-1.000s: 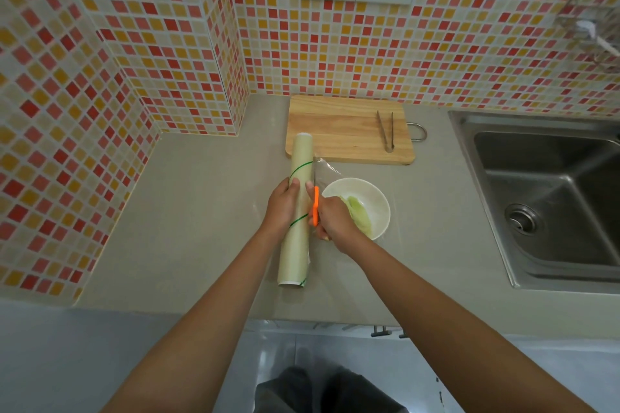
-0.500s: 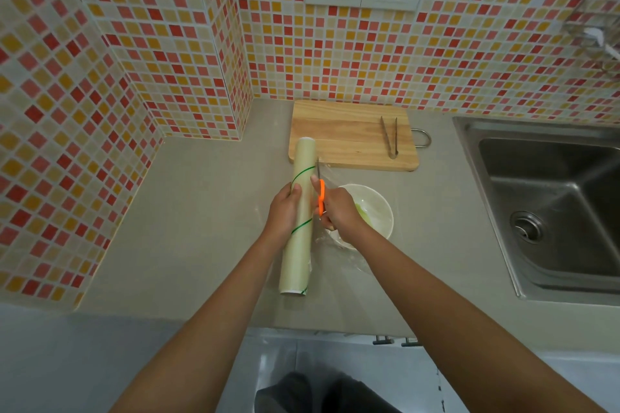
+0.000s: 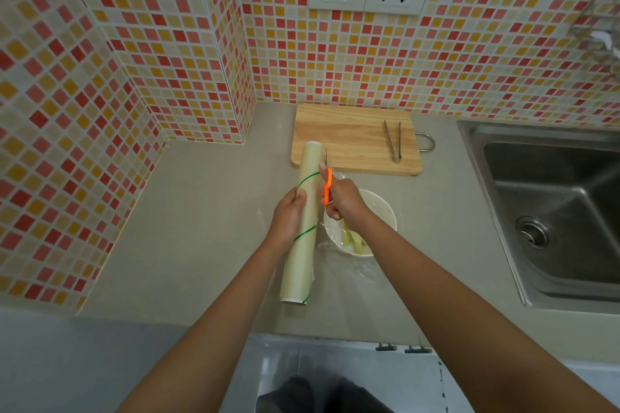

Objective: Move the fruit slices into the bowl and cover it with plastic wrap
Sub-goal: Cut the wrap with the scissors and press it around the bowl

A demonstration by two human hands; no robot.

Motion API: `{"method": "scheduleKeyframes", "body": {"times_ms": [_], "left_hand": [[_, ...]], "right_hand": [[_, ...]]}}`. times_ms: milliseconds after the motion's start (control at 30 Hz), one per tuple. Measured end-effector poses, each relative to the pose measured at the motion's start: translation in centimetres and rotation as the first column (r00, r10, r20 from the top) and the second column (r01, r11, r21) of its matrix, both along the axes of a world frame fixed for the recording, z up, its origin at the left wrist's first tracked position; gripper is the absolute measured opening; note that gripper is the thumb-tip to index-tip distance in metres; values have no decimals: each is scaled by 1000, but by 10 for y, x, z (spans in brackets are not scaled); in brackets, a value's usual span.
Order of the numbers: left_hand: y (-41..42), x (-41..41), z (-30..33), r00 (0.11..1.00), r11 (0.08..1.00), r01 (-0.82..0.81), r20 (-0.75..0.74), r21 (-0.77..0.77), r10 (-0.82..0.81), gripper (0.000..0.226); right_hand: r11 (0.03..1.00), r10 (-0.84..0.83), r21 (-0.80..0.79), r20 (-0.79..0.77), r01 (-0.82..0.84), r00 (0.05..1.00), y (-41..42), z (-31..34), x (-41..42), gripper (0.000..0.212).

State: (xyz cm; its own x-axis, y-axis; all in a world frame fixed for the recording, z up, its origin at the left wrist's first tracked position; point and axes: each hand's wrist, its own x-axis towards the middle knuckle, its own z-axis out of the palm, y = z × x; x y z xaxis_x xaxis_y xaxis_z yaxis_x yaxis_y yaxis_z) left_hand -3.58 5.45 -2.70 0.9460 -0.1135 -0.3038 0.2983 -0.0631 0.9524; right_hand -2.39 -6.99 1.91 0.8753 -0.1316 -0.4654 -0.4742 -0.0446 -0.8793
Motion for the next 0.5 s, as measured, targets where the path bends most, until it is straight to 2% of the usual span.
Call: {"method": "scheduleKeyframes", "body": {"times_ms": [267,400,500], "left_hand": [[0,0,5,1000,1000,-1,2,3,1,31],[0,-3,7,1000,1000,5,11,7,-5,32],[1,-7,6,1000,1000,10,12,6,-10,32]], "right_hand": [[999,-22,46,-30,23,999,-5,2,13,54],[997,-66,38,-14,67,998,-10,1,22,48],[997,-58,56,-2,58,998,-14,8,27,56]]}}
